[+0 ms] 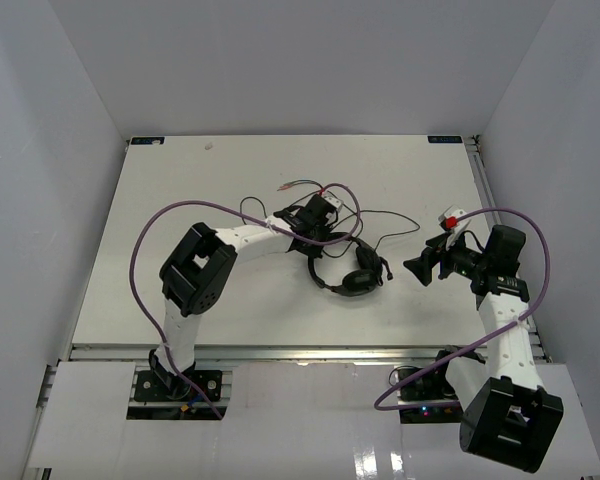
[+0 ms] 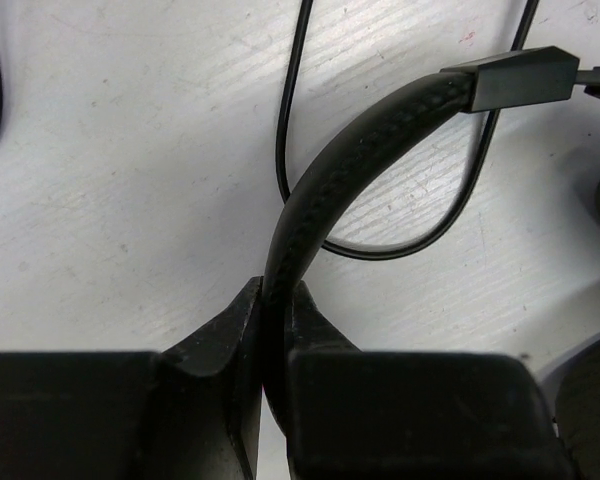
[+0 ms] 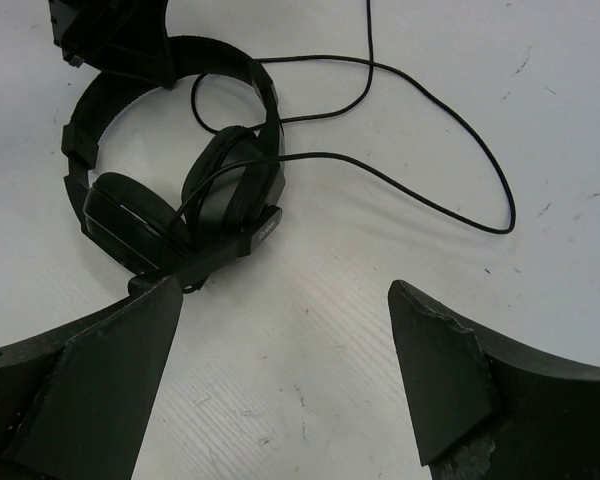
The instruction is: Wrap the headphones
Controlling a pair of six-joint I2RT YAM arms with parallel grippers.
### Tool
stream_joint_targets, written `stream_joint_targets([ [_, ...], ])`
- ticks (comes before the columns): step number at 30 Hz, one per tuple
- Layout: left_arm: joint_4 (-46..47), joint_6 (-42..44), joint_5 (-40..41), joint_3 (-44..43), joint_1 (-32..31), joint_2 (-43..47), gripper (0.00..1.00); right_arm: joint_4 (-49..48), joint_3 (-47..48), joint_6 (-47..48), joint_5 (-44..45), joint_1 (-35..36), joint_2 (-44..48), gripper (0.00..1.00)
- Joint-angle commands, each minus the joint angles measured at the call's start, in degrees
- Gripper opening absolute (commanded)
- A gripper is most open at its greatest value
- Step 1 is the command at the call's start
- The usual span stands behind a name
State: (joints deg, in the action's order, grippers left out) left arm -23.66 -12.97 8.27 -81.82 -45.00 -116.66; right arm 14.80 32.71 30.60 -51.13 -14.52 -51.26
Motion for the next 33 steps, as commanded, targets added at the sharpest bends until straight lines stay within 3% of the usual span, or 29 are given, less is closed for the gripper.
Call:
stream_joint_targets([
  [1, -1.6, 2.4, 5.3, 2.4, 0.0, 9.8, 0.0, -1.9, 0.3, 0.3, -1.2, -0.5, 1.2, 0.9],
  [7, -1.5, 4.9, 9.3, 7.9, 0.7, 20.8, 0.0, -1.6, -0.4, 2.0, -4.9, -0.5, 3.0, 0.9],
  [11, -1.4, 4.6, 2.0, 11.2, 3.0, 26.5, 0.0, -0.1, -1.0, 8.5, -9.6, -0.5, 4.8, 0.9],
  [13, -1.1, 4.6, -2.4, 13.5, 4.1, 29.6, 0.0, 1.0, -1.0, 17.4, -14.2, -0.4, 5.5, 0.9],
  [17, -0.6, 4.9, -15.8, 16.4, 5.5, 33.0, 0.0, 17.0, 5.4, 44.1, -23.9, -0.3, 0.1, 0.9],
  [19, -0.1, 4.6, -20.7, 17.5, 5.9, 34.0, 0.0, 17.6, 9.4, 47.0, -26.4, 0.4, -3.1, 0.9],
  [25, 2.5, 1.2, -30.4, 19.7, 7.1, 36.5, 0.0, 18.7, 15.5, 44.0, -22.6, 9.0, -9.6, 0.9],
  [30, 4.2, -1.9, -36.4, 18.9, 8.0, 37.7, 0.0, -1.4, 5.1, 28.1, -17.5, 16.9, -7.8, 0.9],
  [33, 3.9, -3.2, -37.1, 17.8, 8.4, 38.7, 0.0, -0.9, 6.4, 28.1, -18.6, 17.1, -9.0, 0.9],
])
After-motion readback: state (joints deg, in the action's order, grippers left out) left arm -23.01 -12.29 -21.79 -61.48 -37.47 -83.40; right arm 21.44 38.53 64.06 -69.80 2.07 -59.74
